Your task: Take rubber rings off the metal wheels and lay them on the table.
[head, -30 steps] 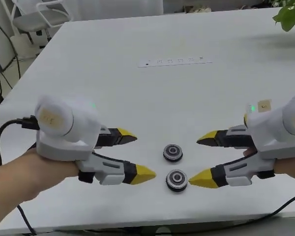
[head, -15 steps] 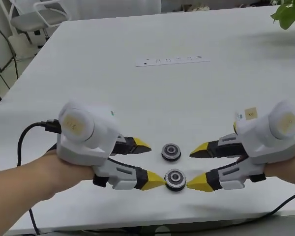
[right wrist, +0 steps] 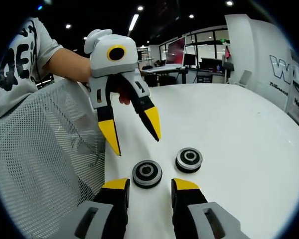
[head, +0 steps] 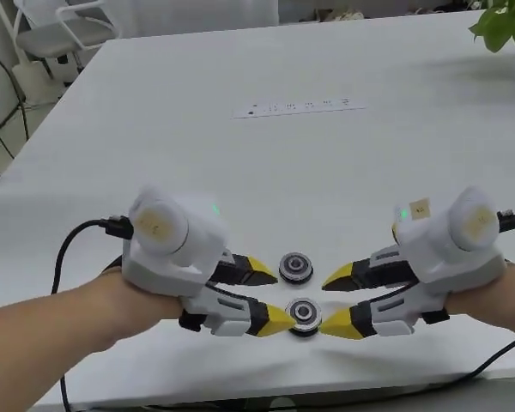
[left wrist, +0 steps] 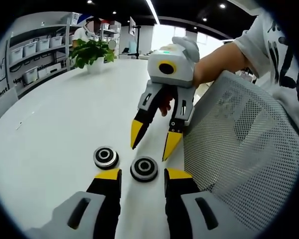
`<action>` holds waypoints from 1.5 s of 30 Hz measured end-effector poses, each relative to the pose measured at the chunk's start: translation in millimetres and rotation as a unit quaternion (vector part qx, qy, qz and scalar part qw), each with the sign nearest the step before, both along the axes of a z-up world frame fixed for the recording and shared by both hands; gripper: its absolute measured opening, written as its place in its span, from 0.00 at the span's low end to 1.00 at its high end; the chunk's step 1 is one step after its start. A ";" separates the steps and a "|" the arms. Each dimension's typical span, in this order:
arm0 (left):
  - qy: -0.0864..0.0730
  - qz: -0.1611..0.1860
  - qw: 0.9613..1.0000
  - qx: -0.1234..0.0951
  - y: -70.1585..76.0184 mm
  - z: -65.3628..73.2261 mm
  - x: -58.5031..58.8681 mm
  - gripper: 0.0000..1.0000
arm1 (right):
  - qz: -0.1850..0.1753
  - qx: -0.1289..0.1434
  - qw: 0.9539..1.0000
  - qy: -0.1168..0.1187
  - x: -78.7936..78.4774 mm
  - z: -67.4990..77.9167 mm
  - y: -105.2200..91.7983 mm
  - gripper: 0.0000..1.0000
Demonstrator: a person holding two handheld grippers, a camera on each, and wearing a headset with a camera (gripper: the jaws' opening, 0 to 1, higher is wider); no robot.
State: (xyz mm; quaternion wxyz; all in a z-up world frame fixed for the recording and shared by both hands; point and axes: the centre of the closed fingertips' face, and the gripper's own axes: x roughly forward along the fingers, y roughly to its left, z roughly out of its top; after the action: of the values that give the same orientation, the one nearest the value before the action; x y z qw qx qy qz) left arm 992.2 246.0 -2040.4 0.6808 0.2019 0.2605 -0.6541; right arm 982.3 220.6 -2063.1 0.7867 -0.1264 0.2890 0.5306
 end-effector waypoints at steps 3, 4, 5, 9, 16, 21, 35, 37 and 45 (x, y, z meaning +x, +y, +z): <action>-0.001 -0.004 1.000 0.004 -0.6 -3.7 -0.5 0.25 | 0.005 -0.004 1.000 0.000 -1.1 -2.1 0.7 0.30; -0.001 -0.005 1.000 0.006 -0.9 -5.3 -0.4 0.24 | 0.006 -0.005 1.000 -0.001 -1.4 -2.5 1.0 0.29; -0.001 -0.005 1.000 0.006 -1.8 -5.5 -0.2 0.23 | 0.006 -0.005 1.000 -0.001 -1.3 -3.1 1.1 0.29; -0.001 -0.007 1.000 0.006 -5.6 -7.1 -0.2 0.21 | 0.007 -0.006 1.000 -0.002 -0.6 -4.1 2.0 0.26; 0.001 -0.016 1.000 0.012 -12.3 -15.6 -5.6 0.20 | 0.008 -0.006 1.000 0.004 -2.9 -8.8 2.6 0.24; 0.002 -0.017 1.000 0.016 -15.0 -19.3 -6.5 0.18 | 0.003 -0.004 1.000 0.008 -3.1 -10.1 1.0 0.23; -0.039 -0.026 0.999 0.015 -17.0 -21.1 -7.0 0.08 | 0.003 0.002 1.000 0.008 -3.2 -10.2 4.7 0.22; -0.050 -0.030 0.998 0.015 -18.3 -21.5 -7.8 0.08 | 0.002 0.004 1.000 0.008 -3.1 -9.6 5.6 0.22; -0.052 -0.025 0.998 0.010 -19.3 -21.5 -6.6 0.08 | 0.006 0.003 1.000 0.004 -2.4 -10.7 9.1 0.23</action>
State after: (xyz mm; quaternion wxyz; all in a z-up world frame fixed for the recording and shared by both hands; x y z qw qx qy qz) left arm 985.6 226.7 -2061.9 0.6748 0.2490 0.2260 -0.6570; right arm 979.9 229.6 -2073.8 0.7827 -0.1233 0.2899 0.5368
